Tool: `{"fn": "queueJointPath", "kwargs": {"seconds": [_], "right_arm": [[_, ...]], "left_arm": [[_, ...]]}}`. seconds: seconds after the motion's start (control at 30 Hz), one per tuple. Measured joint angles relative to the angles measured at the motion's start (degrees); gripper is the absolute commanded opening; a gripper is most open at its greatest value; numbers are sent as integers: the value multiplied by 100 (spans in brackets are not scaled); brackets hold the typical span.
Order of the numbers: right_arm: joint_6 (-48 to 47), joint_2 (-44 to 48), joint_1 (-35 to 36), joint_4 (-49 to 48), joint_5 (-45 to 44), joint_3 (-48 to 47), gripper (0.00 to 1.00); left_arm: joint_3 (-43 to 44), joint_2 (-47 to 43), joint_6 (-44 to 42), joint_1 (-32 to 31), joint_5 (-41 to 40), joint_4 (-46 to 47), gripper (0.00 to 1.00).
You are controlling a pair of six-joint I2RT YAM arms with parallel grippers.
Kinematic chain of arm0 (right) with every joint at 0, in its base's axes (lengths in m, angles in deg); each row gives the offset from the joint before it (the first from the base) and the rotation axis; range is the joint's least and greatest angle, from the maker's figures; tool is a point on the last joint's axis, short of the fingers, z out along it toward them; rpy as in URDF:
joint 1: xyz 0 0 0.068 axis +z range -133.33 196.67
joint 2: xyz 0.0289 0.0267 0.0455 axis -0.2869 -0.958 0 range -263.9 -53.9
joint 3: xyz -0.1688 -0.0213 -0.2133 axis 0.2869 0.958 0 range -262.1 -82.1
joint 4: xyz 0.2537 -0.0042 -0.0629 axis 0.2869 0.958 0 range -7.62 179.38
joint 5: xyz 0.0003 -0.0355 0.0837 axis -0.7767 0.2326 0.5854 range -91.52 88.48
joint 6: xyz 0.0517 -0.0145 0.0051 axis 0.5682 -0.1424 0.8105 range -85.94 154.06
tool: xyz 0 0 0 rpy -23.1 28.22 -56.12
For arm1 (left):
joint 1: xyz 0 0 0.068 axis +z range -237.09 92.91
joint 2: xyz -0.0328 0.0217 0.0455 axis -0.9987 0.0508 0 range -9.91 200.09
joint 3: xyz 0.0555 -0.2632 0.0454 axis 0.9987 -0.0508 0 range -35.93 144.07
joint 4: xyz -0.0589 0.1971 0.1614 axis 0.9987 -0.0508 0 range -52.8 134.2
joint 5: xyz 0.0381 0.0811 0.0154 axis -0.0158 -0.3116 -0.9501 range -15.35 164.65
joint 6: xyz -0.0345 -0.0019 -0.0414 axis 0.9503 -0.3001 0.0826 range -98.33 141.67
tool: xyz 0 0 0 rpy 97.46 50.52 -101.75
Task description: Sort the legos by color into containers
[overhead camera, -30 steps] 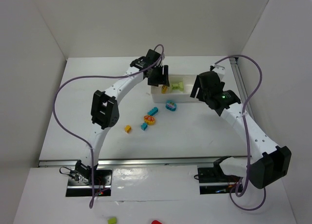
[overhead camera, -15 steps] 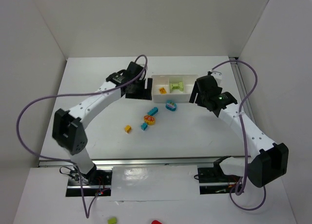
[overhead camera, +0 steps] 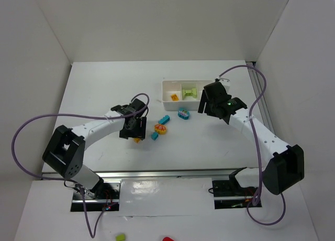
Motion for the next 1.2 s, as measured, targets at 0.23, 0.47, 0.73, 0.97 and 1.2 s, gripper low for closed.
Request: {"fn": "queueJointPath", "kwargs": {"seconds": [0.23,0.47,0.73,0.97,1.2], "right_arm": [[0,-13,48,0,-4,0,81],[0,-17,63,-2,-7,0,81],[0,-81,63,-7,-68,0,81],[0,-87,63,-4,-151,-4,81],[22,-74,63,13,-221,-4,81]], "left_arm": [[-72,426,101,0,-31,494,60],[37,691,87,0,-26,586,24],[1674,699,-83,0,149,76,23],[4242,1676,-247,0,549,201,23],[6317,3731,-372,28,737,190,55]]}}
